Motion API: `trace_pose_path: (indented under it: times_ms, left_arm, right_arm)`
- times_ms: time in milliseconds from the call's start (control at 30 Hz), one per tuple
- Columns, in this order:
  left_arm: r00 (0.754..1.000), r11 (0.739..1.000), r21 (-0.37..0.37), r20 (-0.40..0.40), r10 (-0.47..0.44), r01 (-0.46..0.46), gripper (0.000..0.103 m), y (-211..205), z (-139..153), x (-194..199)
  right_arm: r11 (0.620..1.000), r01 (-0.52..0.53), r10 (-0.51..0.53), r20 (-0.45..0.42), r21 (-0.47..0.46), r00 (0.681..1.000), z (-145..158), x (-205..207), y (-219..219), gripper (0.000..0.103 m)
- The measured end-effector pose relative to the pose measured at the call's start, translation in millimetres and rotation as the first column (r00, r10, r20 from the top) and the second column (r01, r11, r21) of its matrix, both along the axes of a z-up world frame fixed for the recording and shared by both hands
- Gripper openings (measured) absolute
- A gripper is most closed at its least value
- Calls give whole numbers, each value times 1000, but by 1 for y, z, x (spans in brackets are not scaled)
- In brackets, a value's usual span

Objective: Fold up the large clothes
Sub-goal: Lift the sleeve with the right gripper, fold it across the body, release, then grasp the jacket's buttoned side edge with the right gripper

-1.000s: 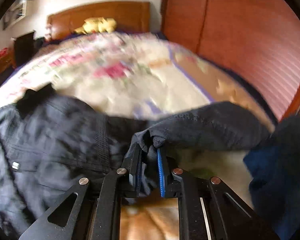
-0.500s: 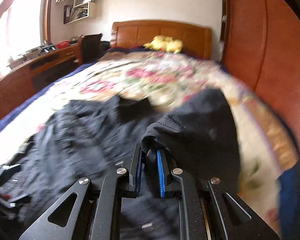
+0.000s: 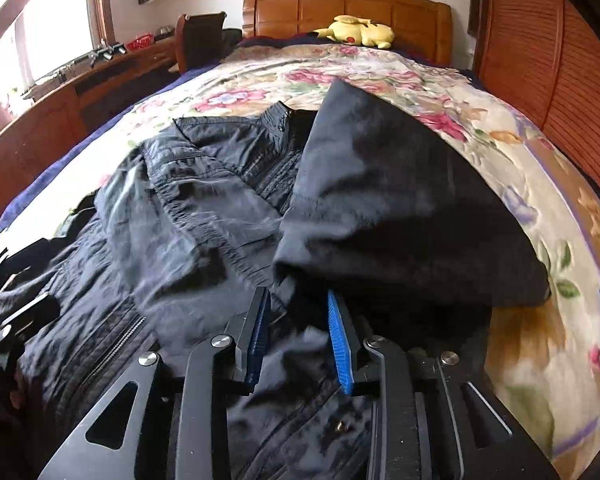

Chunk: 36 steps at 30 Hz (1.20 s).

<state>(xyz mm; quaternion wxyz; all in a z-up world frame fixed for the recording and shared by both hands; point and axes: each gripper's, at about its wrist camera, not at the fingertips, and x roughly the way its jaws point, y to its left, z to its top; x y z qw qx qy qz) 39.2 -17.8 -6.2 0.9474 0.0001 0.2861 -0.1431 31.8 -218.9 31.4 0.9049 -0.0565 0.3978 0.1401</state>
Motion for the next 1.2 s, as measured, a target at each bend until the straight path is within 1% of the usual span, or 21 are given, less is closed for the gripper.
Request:
trace_pose_path:
  times_ms: [67,133,233,333,400,500,600,733,833,933,1000,1100,1200]
  left_arm:
    - [1000,1000,-1,0,3,-3,85,1,0,0]
    - [1000,1000,2,-1,3,-3,85,1,0,0]
    - [1000,1000,7,2,3,-3,85,1,0,-2]
    - [1000,1000,6,1,3,-3,85,0,0,-1]
    - [1000,1000,5,0,3,-3,85,0,0,-2]
    - [1000,1000,9,1,2,-2,85,0,0,-2]
    - [1000,1000,11,-1,2,-2,85,0,-1,-1]
    - [1000,1000,13,-3,3,-3,85,0,-2,0]
    - [1000,1000,13,-3,3,-3,85,0,-2,0]
    - [1000,1000,13,-6,3,-3,85,0,-4,0]
    - [1000,1000,13,-7,3,-3,85,0,-4,1]
    - [1000,1000,13,-8,2,-2,85,-1,-4,1]
    - [1000,1000,15,-8,1,-1,85,-1,-5,1]
  right_arm:
    - [1000,4,-4,34,4,999,13,-13,-3,43]
    - [1000,13,-12,72,-7,997,23,-22,-8,49]
    - [996,62,-52,146,-62,988,37,-29,-20,57]
    - [985,144,-124,185,-96,975,47,-21,-44,58]
    - [978,197,-182,172,-76,968,47,-11,-64,58]
    - [962,271,-269,132,4,954,43,6,-96,58]
    - [950,312,-309,132,1,942,39,21,-104,58]
    - [930,367,-365,95,-4,926,28,48,-112,59]
    - [910,413,-414,53,19,909,15,63,-131,66]
    - [895,443,-442,-36,44,896,-3,81,-143,69]
    - [890,454,-450,-77,46,890,-16,91,-145,70]
    - [885,463,-456,-117,49,882,-30,102,-144,73]
    - [888,459,-453,-111,38,885,-38,106,-141,74]
